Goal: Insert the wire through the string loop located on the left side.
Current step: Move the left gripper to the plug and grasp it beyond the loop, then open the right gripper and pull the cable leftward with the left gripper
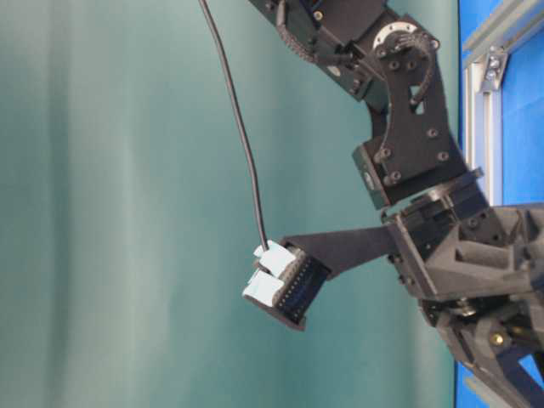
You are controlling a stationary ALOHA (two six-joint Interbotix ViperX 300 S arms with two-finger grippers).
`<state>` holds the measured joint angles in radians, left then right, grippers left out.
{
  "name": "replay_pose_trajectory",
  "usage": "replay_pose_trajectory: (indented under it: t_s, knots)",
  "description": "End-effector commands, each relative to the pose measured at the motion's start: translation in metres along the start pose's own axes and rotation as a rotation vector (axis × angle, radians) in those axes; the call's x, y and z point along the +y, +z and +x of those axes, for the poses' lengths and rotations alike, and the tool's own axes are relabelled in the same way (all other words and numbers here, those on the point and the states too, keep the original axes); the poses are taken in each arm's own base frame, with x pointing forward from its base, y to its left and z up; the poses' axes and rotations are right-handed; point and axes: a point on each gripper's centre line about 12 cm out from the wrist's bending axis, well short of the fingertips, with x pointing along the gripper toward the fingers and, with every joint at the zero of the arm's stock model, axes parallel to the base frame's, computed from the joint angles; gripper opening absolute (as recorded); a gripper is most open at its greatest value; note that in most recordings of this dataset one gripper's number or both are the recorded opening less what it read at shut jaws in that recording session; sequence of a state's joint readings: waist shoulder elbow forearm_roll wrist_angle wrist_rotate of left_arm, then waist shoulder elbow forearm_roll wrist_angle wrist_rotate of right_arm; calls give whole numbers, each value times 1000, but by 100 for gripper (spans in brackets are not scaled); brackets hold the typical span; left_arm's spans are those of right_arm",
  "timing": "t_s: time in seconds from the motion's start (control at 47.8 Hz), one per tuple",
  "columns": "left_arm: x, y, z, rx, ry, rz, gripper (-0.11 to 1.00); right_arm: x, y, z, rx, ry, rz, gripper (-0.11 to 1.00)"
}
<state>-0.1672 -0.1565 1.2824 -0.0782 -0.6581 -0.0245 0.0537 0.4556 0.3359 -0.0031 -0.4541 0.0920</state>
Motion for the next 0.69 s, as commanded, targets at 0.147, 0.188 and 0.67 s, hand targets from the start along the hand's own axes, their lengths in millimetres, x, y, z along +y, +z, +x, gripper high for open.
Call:
replay_pose_trajectory:
  t_s: [0.147,0.188,0.67]
  knots:
    - [2,6,1,-23,6,-5,85,2,17,-2,-46,4,-2,0]
    - [2,6,1,-23,6,-5,83,1,17,-2,-43,3,-2,0]
    - [6,7,1,-25,23,-24,8,1,17,-1,-44,4,-2,0]
